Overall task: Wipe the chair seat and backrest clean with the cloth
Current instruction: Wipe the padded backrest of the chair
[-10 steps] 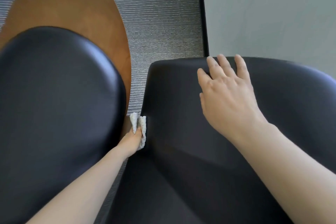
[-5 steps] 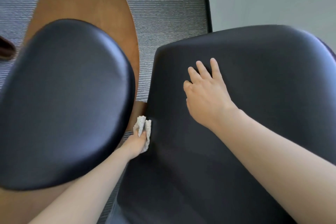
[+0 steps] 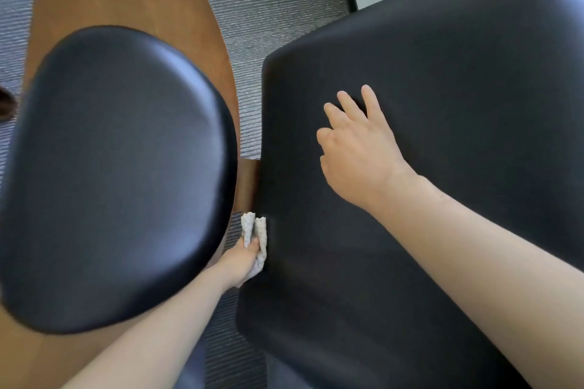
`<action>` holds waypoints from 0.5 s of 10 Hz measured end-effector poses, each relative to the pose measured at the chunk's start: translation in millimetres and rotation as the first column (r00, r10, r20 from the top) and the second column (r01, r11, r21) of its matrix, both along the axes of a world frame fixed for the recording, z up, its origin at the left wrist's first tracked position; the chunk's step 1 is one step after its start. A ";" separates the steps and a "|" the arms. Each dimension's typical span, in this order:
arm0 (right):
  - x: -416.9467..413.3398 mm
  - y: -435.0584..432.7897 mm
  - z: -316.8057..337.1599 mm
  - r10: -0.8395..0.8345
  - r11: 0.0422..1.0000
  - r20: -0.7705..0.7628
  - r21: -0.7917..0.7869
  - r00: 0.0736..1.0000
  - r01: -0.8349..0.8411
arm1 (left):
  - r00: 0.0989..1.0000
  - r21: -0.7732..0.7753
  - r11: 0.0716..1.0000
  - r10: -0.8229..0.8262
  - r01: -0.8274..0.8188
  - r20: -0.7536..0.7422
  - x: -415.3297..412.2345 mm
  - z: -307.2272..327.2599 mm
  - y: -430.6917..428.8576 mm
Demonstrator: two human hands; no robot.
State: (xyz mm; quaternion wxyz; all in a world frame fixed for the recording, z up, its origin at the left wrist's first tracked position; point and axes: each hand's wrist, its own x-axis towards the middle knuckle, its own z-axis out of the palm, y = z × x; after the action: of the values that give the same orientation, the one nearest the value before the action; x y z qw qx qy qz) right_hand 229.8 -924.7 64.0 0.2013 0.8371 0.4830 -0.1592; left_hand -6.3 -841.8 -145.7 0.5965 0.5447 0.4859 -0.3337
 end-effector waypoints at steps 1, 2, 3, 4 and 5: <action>-24.0 -3.7 -8.0 -0.075 0.997 0.004 0.025 0.997 0.075 | 0.994 0.007 0.995 -0.100 0.101 -0.049 -1.6 9.2 2.4; -58.4 -7.0 -16.0 -0.178 0.982 -0.026 0.051 0.984 0.180 | 0.987 -0.037 0.987 -0.160 0.159 -0.025 -5.0 11.8 6.7; -98.6 -16.0 -20.0 -0.305 0.947 -0.070 0.083 0.950 0.311 | 0.981 -0.075 0.979 -0.192 0.190 -0.021 -14.8 18.3 6.9; -139.8 -29.7 -20.7 -0.402 0.904 -0.084 0.123 0.912 0.410 | 0.965 -0.077 0.962 -0.260 0.262 0.031 -24.9 21.9 5.1; -173.0 -44.0 -24.3 -0.447 0.879 -0.072 0.151 0.892 0.453 | 0.959 -0.094 0.955 -0.278 0.282 0.049 -37.8 12.8 5.3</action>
State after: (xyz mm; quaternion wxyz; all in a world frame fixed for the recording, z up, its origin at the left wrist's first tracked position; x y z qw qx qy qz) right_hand 56.8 -968.7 39.7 0.0809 0.9371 0.2903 -0.1762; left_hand -44.1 -836.5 -132.9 0.5782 0.5834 0.3760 -0.4289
